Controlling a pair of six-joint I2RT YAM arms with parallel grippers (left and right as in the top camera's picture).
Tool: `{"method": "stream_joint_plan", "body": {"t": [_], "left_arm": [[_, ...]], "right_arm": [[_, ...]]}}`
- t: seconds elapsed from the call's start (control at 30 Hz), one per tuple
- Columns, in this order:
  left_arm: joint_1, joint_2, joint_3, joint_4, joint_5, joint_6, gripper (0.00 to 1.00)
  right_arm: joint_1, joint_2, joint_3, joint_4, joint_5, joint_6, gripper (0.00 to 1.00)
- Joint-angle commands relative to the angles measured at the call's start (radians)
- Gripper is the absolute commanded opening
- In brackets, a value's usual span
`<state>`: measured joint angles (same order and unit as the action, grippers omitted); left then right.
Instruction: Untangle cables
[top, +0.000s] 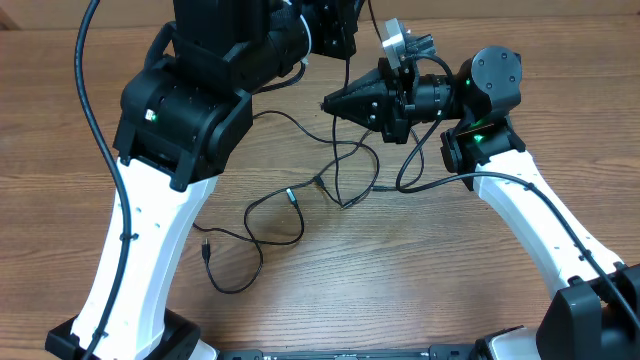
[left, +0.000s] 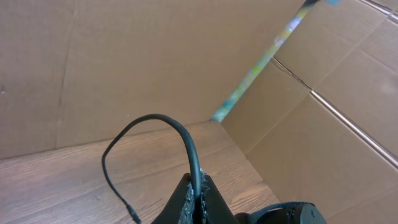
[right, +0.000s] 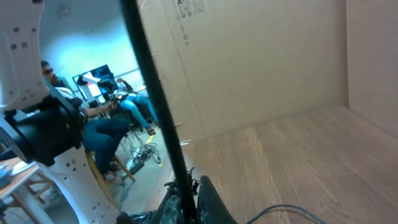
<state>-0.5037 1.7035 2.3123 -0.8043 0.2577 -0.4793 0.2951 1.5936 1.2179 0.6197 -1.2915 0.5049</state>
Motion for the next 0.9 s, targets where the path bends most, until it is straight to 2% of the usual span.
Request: {"method": "stream_joint_plan", "body": {"t": [0.0,0.27,0.53,0.6,0.63,0.7,0.73,0.87], "left_arm": [[-0.004,0.026,0.014,-0.001,-0.006,0.008,0.04],[-0.004,0.053,0.014,-0.093,-0.058,0.008,0.04],[-0.003,0.076,0.014,-0.249,-0.116,0.008,0.04],[-0.004,0.084,0.014,-0.28,-0.118,0.008,0.16],[-0.004,0.089,0.014,-0.294,-0.119,0.008,0.32],[-0.004,0.098,0.014,-0.317,-0.119,0.008,0.85],[-0.004,0.102,0.014,-0.325,-0.119,0.008,0.99],[-0.004,0.116,0.014,-0.359,-0.119,0.008,1.0]], "right_arm": [[-0.002,0.001,0.002,0.005,0.0,0.019,0.04],[-0.047,0.001,0.002,0.025,0.108,0.039,0.04],[-0.198,0.001,0.002,0.294,0.249,0.274,0.04],[-0.251,0.001,0.002,0.337,0.271,0.32,0.04],[-0.276,0.001,0.002,0.343,0.279,0.337,0.04],[-0.333,0.001,0.002,0.34,0.288,0.367,0.04],[-0.359,0.001,0.002,0.335,0.288,0.381,0.04],[-0.464,0.001,0.002,0.305,0.279,0.39,0.04]]}}
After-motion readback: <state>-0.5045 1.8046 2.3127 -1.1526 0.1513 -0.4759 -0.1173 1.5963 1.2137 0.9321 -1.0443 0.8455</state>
